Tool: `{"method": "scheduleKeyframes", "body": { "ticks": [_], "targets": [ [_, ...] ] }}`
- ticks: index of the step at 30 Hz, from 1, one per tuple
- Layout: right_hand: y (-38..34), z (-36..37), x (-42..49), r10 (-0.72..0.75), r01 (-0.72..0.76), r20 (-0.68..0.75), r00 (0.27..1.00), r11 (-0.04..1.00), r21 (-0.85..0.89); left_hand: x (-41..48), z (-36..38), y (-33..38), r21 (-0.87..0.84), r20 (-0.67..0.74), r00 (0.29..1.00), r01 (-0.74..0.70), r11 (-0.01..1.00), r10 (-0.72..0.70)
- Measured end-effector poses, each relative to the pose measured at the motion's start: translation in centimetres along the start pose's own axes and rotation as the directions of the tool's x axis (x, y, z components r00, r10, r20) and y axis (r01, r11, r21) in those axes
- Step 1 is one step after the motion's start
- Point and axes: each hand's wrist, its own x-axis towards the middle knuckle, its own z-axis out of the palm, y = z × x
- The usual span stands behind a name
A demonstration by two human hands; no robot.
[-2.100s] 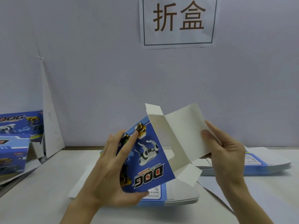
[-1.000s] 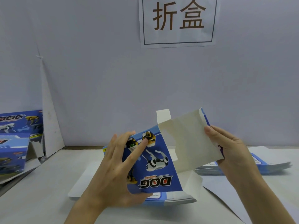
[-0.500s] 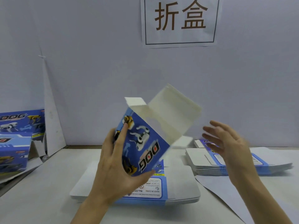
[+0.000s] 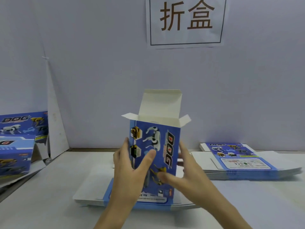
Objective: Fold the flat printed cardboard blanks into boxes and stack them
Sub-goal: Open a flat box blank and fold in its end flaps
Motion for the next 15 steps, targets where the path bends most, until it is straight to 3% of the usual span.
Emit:
{"method": "scheduleKeyframes", "body": {
  "ticks": [2,6,9,15],
  "targets": [
    [0.1,-0.9,0.3,0.016,-0.010,-0.078,0.997,0.996,0.084,0.3,-0.3,0.0,0.031,0.018,1.000,-0.020,0.999,0.019],
    [-0.2,-2.3,0.4,0.051,-0.040,-0.032,0.998,0.961,0.274,0.7,-1.0,0.0,-0.039,0.108,0.992,0.071,0.997,-0.067],
    [-0.4,-2.3,0.3,0.031,-0.028,-0.007,0.999,0.967,0.253,0.4,-0.6,0.1,-0.081,0.164,0.983,0.100,0.992,-0.086],
    [-0.4,-3.0,0.4,0.026,-0.022,-0.017,1.000,0.973,0.229,0.5,-1.0,-0.2,0.014,0.103,0.988,0.114,0.993,-0.115]
  ]
}}
